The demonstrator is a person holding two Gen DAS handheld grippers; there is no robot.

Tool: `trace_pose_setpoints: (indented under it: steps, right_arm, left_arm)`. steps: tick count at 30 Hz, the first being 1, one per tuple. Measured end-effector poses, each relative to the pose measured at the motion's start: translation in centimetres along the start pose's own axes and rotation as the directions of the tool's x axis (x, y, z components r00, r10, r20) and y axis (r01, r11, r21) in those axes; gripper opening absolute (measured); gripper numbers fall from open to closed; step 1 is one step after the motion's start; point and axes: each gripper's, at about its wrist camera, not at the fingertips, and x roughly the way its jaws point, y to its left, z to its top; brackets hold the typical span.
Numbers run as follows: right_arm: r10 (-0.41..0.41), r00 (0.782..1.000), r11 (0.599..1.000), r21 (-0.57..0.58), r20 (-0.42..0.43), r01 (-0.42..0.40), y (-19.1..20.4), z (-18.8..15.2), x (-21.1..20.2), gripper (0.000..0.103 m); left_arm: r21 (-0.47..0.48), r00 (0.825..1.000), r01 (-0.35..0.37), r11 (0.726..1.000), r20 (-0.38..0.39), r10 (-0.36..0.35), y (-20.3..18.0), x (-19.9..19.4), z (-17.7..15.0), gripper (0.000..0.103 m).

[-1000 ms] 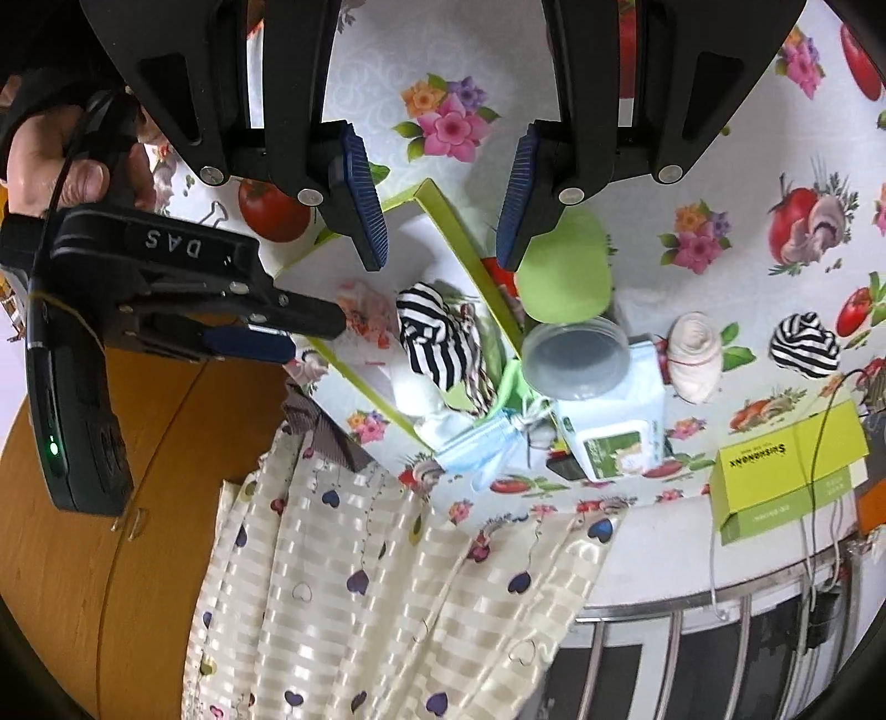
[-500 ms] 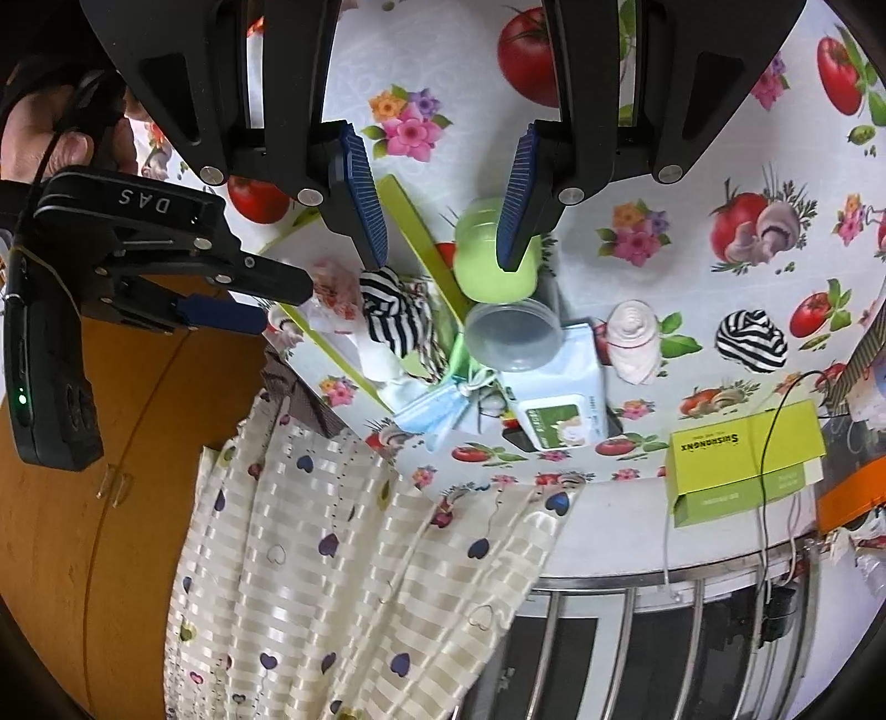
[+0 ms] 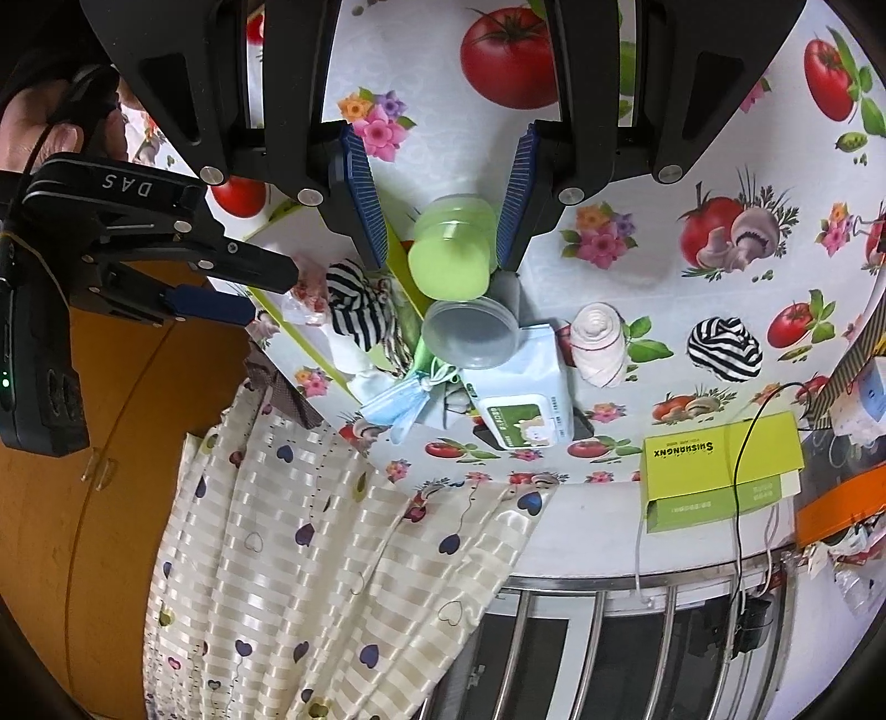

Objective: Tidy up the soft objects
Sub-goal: 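Withdraw both open grippers from the tray toward the table items, then reach for and grasp the white bandage roll with the left gripper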

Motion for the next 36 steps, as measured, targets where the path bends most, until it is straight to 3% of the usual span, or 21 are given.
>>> trace_pose_setpoints:
  steps: [15,25,36]
  right_arm:
    - [0.023,1.0,1.0,-0.011,0.001,-0.023,0.5,0.8,1.2,0.061]
    - [0.042,0.999,0.999,-0.023,-0.001,-0.042,0.2,1.7,2.3,0.061]
    - [0.061,0.998,0.998,-0.03,-0.011,-0.061,-0.2,2.9,4.1,0.061]
  left_arm:
    - [-0.064,1.0,-0.008,0.998,-0.021,0.007,4.0,0.9,0.4,0.043]
    - [-0.125,0.997,-0.062,0.99,-0.053,0.056,7.1,3.1,1.3,0.043]
    - [-0.181,0.994,-0.077,0.98,-0.09,0.062,10.2,7.1,3.5,0.043]
